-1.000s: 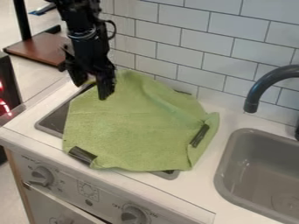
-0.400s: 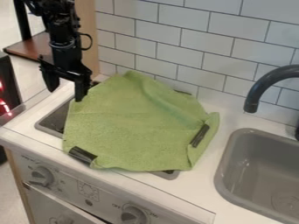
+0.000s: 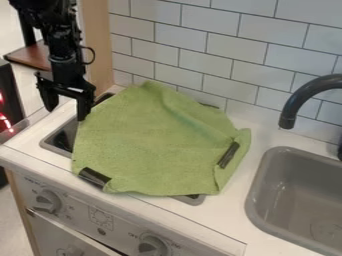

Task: Fold the cloth from left to right

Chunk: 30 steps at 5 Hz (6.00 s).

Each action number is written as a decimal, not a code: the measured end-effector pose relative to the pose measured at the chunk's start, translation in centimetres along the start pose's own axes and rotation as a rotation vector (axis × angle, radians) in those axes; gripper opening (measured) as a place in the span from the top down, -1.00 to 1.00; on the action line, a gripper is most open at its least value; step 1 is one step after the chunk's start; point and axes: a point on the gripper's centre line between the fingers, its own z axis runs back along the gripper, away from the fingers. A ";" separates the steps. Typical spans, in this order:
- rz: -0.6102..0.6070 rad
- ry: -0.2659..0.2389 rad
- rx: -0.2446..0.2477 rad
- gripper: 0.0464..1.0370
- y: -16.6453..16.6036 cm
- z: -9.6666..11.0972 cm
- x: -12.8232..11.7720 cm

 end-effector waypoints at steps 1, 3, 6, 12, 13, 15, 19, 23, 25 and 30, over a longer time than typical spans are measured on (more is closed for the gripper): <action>0.011 -0.022 -0.043 -0.93 -0.6 -0.3 0.9; 0.012 -0.048 -0.113 -0.93 -1.6 -1.2 1.8; 0.019 -0.085 -0.096 0.21 -1.5 -1.8 2.5; -0.006 -0.157 -0.199 1.00 -3.4 4.1 3.2; -0.033 -0.206 -0.268 1.00 -5.5 6.7 3.1; -0.281 -0.229 -0.370 1.00 -15.2 9.5 2.2; -0.612 -0.074 -0.340 1.00 -24.9 2.0 -2.4; -0.705 -0.105 -0.342 -0.29 -25.5 2.3 -2.9; -0.704 -0.134 -0.355 -0.95 -25.4 4.8 -2.9; -0.683 -0.355 -0.388 -0.92 -24.0 13.9 -2.1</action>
